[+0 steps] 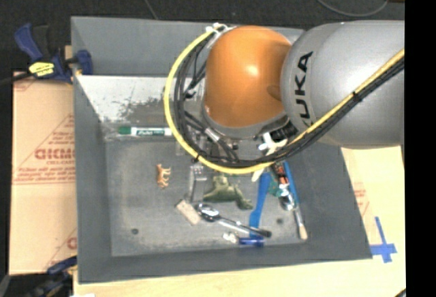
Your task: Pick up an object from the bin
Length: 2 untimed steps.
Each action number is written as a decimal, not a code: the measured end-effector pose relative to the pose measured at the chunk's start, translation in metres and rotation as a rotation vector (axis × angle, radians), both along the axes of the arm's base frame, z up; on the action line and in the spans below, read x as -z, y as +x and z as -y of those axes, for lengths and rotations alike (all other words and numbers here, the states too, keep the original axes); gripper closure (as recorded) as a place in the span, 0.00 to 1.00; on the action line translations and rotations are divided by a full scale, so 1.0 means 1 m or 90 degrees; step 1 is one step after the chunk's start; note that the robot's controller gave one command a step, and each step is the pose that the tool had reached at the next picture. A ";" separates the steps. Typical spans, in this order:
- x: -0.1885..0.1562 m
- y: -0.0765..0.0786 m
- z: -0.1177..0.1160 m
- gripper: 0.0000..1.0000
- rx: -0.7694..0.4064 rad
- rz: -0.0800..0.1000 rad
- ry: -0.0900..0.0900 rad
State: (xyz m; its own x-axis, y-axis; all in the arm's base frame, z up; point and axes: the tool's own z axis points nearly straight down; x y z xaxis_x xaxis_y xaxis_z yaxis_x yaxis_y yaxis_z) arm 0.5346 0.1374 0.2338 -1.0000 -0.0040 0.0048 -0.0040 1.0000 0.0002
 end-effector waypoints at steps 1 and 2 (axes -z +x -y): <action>-0.003 0.001 0.001 0.00 0.003 0.004 0.000; 0.125 -0.013 0.056 0.00 -0.012 0.007 0.001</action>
Offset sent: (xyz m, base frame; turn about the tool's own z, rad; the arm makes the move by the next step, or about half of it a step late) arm -0.0197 -0.0718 -0.1638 -0.0237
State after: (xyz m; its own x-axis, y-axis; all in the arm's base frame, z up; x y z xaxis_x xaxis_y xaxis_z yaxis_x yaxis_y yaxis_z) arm 0.5212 0.0812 0.1087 -0.9997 -0.0222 -0.0063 -0.0222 0.9998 0.0018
